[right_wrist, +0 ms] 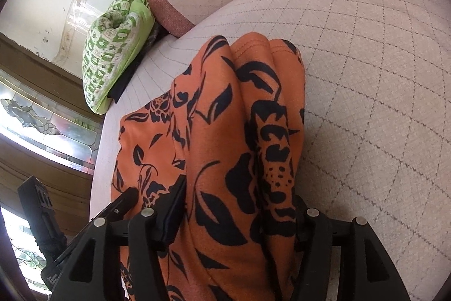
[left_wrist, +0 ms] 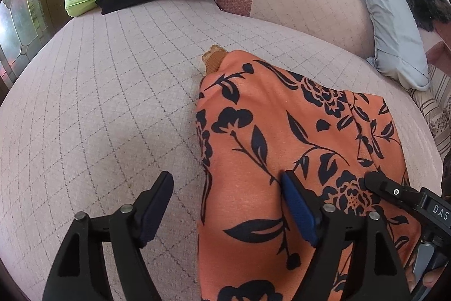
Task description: Fold small clothes
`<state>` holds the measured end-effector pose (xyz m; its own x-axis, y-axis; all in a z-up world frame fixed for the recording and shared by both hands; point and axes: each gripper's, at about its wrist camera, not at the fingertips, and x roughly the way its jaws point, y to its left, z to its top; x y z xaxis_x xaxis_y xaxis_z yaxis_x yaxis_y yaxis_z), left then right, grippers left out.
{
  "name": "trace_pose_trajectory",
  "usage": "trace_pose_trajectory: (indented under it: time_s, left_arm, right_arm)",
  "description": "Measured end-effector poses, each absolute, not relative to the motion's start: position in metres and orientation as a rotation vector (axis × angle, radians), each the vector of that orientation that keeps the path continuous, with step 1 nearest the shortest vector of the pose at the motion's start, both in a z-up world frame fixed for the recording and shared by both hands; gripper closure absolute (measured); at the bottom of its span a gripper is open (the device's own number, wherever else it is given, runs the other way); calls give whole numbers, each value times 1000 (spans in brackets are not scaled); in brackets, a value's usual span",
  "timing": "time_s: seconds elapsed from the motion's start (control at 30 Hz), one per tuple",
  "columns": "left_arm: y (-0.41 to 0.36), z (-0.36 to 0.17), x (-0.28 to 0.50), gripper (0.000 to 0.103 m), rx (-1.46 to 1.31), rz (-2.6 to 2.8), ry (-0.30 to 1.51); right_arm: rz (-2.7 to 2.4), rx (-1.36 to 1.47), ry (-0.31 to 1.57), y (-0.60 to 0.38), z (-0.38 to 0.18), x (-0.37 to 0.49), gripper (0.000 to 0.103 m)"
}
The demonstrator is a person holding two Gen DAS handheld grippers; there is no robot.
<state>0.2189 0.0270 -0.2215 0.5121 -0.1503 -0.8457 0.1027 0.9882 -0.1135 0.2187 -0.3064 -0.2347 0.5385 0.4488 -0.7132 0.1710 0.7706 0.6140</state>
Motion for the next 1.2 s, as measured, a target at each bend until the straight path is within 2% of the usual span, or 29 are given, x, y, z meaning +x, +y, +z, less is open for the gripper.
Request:
trace_pose_trajectory:
  time_s: [0.17, 0.4, 0.43, 0.5, 0.53, 0.57, 0.77, 0.97, 1.2]
  left_arm:
    - [30, -221, 221, 19, -55, -154, 1028]
    - [31, -214, 214, 19, -25, -145, 1015]
    - [31, -213, 212, 19, -17, -143, 1011]
    - [30, -211, 208, 19, -2, -139, 1002]
    - [29, -209, 205, 19, 7, -136, 996]
    - [29, -208, 202, 19, 13, -133, 990]
    - [33, -194, 177, 19, 52, -118, 946]
    - [46, -191, 155, 19, 56, -96, 942]
    - [51, -207, 139, 16, 67, -80, 973]
  right_arm:
    - [160, 651, 1018, -308, -227, 210, 34]
    - [101, 518, 961, -312, -197, 183, 34]
    - [96, 500, 947, -312, -193, 178, 35]
    - [89, 449, 904, -311, -182, 167, 50]
    - [88, 425, 886, -309, -176, 161, 62]
    - [77, 400, 863, -306, -170, 155, 66]
    - [77, 315, 750, -288, -144, 127, 66]
    - [107, 288, 808, -262, -152, 122, 66]
    - [54, 240, 939, -251, -188, 134, 65]
